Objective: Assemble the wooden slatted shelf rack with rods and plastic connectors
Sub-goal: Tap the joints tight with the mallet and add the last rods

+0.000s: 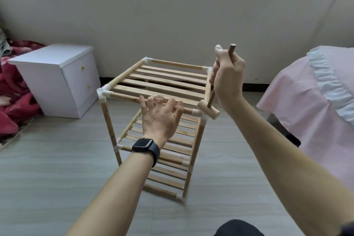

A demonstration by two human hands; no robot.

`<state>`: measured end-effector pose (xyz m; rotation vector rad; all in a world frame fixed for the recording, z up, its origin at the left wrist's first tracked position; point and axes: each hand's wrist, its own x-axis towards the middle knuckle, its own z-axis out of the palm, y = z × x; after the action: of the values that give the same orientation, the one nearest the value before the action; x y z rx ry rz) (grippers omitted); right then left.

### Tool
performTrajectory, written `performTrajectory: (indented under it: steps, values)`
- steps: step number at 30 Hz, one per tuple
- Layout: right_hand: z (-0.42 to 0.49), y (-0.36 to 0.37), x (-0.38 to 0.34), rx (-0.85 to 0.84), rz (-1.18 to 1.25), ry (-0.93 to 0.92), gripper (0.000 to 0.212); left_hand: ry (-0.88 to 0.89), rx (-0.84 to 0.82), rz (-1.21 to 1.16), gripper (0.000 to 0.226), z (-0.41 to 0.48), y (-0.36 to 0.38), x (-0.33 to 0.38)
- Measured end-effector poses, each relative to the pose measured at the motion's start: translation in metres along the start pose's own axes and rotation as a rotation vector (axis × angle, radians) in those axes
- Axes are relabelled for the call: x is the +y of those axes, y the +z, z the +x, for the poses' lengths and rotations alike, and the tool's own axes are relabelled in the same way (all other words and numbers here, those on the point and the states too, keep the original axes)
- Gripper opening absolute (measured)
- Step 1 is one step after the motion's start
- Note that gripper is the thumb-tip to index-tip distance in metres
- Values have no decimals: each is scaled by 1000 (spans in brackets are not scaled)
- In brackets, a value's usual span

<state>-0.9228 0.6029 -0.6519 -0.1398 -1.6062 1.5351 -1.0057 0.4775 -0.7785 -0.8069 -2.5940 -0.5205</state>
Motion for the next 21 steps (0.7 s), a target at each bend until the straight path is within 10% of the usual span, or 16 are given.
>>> performTrajectory:
  steps: [6, 14, 21]
  values:
    - [-28, -75, -10, 6, -532, -82, 56, 121, -17, 30, 54, -3, -9, 2]
    - [-76, -149, -7, -396, 83, 398, 54, 248, -44, 30, 46, -10, -11, 17]
    - [-102, -158, 21, -409, -532, 208, 25, 230, -3, 84, 64, -12, -11, 25]
